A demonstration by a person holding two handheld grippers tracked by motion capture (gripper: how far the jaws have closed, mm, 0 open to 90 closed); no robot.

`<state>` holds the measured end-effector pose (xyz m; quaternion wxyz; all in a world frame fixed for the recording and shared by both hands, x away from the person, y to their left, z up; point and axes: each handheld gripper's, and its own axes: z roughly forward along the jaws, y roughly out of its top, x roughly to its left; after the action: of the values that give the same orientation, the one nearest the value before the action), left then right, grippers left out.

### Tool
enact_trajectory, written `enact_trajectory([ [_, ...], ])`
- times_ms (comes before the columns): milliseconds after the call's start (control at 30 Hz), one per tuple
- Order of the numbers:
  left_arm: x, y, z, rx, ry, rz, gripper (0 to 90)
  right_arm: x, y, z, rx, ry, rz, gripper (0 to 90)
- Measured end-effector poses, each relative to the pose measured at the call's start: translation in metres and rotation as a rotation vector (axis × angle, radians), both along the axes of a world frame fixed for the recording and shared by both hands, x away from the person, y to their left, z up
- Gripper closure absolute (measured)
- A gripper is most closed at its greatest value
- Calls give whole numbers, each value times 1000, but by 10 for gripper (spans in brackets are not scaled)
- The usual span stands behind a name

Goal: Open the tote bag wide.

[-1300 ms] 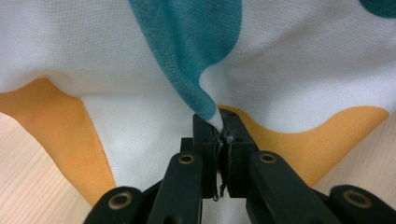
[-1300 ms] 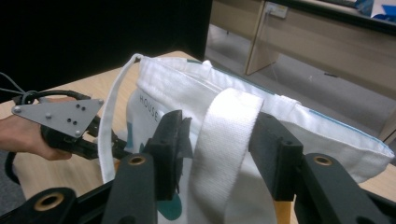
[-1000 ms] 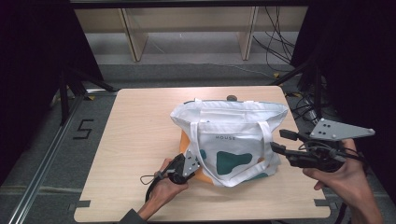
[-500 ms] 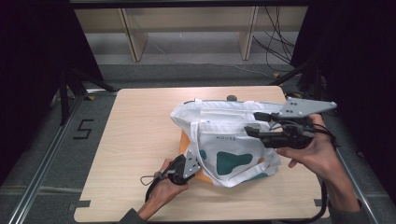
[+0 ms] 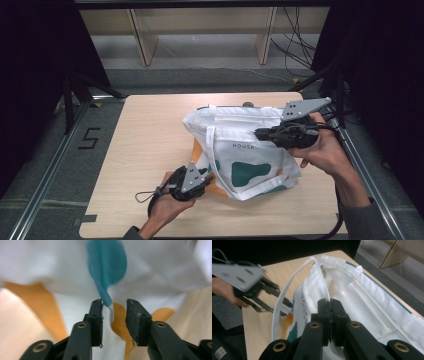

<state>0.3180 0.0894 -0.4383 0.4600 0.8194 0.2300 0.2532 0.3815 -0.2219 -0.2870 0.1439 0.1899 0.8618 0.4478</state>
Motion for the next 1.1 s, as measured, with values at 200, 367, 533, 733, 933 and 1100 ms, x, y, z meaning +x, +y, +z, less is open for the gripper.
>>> enact_trajectory([
  [200,-18,-20,34,-76,-53,-93,894,-4,2,3,1,6,-26,891],
  [367,-12,-65,35,-76,-48,-157,895,-7,6,10,-15,-37,-16,893],
  [533,15,-94,26,-86,-42,-89,896,-11,8,16,-26,-50,-2,895],
  [733,27,-113,23,-151,-58,-31,897,-29,12,18,-12,-31,54,895],
  [933,23,-109,14,-145,-56,-37,896,-55,22,-21,-80,3,109,895],
  [1100,17,-100,9,-115,-58,-60,894,-63,22,-42,-112,-1,87,895],
])
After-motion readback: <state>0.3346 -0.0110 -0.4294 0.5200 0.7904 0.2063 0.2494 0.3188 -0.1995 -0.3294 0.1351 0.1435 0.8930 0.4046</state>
